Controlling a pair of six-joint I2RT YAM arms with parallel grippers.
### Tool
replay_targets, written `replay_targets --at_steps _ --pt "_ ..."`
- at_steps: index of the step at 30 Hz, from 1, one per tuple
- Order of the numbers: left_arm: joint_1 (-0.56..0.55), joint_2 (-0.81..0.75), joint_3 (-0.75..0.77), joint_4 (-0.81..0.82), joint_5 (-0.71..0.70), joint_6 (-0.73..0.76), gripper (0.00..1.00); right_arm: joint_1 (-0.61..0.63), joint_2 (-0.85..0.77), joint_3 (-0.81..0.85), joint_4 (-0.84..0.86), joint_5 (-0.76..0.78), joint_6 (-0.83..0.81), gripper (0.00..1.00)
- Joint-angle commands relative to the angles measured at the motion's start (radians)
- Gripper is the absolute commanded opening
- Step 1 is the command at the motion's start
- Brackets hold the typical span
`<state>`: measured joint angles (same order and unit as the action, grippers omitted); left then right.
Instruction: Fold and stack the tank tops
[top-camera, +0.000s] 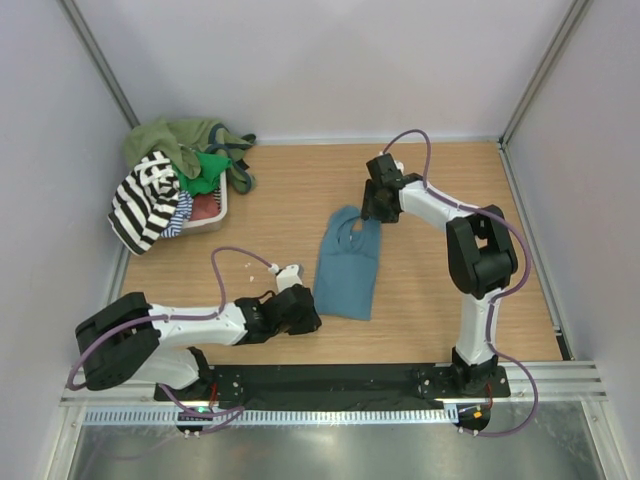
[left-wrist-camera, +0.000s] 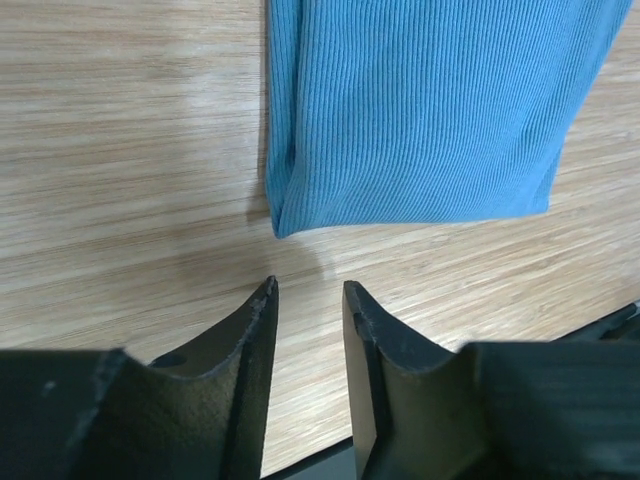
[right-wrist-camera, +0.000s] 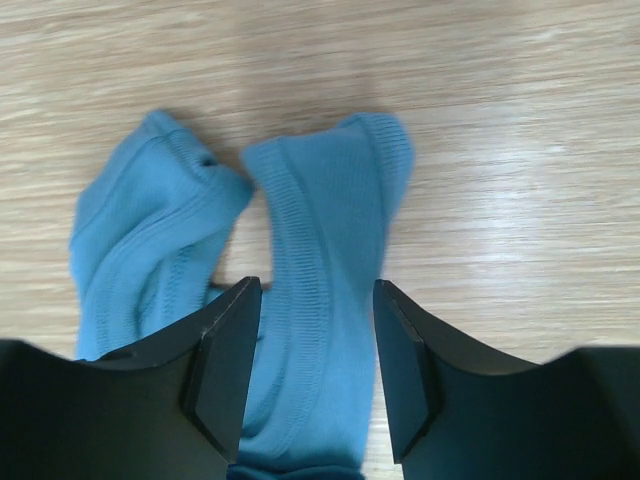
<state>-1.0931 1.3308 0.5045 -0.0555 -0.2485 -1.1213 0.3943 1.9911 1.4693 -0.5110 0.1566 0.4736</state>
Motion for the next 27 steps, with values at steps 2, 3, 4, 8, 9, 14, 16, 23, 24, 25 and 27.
replay_targets --at_steps 2,3,4,8,9,14,16,23,24,25,27 --pt "-0.005 -0.031 0.022 -0.070 -0.066 0.028 0.38 0.040 -0.055 0.060 0.009 -0.029 0.011 0.56" --pt "-0.005 -0.035 0.028 -0.093 -0.072 0.035 0.40 0.043 -0.042 0.074 0.009 -0.037 0.017 0.56" --pt "-0.005 -0.039 0.041 -0.107 -0.089 0.046 0.44 0.046 -0.037 0.080 0.011 -0.045 0.025 0.56" --pt "0.001 -0.042 0.069 -0.132 -0.100 0.077 0.51 0.046 0.008 0.106 0.035 -0.089 0.065 0.57" --pt "0.002 -0.041 0.075 -0.136 -0.098 0.081 0.52 0.048 0.015 0.117 0.042 -0.094 0.082 0.60" --pt "0.030 0.007 0.115 -0.133 -0.078 0.107 0.55 0.046 0.095 0.164 0.040 -0.098 0.125 0.61" --pt "0.042 0.027 0.130 -0.122 -0.063 0.120 0.55 0.046 0.112 0.184 0.042 -0.098 0.138 0.62" --pt "0.045 0.137 0.173 -0.076 -0.011 0.132 0.48 0.049 0.175 0.247 0.046 -0.107 0.157 0.57" --pt "0.045 0.145 0.178 -0.075 -0.006 0.130 0.46 0.048 0.189 0.255 0.051 -0.114 0.158 0.53" --pt "0.045 0.151 0.178 -0.073 -0.003 0.129 0.44 0.048 0.193 0.255 0.055 -0.115 0.158 0.53" --pt "0.045 0.162 0.175 -0.060 0.000 0.129 0.38 0.049 0.208 0.270 0.055 -0.115 0.160 0.40"
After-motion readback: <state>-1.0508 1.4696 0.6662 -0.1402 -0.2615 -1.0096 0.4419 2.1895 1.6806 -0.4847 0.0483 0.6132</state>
